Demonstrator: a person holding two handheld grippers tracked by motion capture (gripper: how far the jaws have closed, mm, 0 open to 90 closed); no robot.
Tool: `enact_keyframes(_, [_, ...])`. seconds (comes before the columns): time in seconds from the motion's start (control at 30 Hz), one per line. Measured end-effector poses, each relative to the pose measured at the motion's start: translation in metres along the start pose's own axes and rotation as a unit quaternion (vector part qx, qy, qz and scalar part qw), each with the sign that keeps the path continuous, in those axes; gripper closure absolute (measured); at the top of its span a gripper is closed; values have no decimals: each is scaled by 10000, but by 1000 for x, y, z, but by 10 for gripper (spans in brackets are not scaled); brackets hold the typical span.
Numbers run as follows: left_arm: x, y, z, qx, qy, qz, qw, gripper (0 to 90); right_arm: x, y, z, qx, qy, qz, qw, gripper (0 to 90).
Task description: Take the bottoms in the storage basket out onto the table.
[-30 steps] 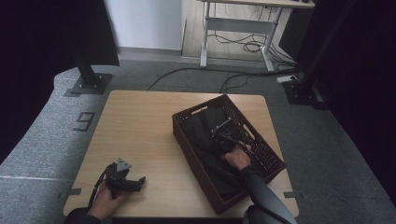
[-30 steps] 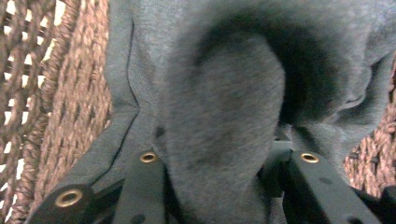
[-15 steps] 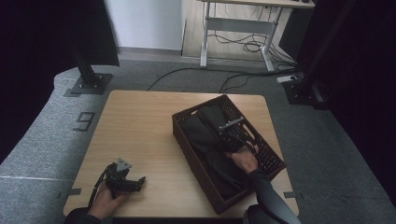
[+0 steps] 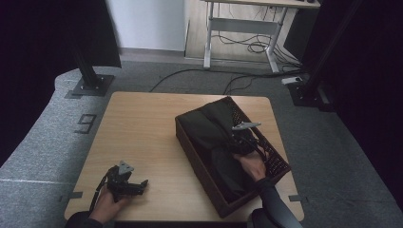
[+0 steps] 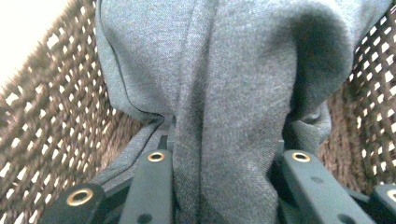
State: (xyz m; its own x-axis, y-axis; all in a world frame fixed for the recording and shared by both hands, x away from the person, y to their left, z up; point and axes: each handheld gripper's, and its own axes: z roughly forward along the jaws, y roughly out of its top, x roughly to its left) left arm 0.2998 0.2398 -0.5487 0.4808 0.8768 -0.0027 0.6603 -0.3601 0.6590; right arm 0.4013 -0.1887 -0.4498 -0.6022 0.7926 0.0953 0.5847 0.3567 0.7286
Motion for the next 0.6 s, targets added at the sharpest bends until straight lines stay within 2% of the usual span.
enact_keyframes(0.2, [0,0,0,-2,1,-1,10000,0,1,1,-7,-308,-26,28,9995,675])
enact_keyframes(0.33, [0,0,0,4,4,15,10000,0,4,2,-14,-543,-81,-17,9985,676])
enact_keyframes(0.6, [0,0,0,-3,5,0,10000,0,7,12,-29,-848,-142,-130,9962,675])
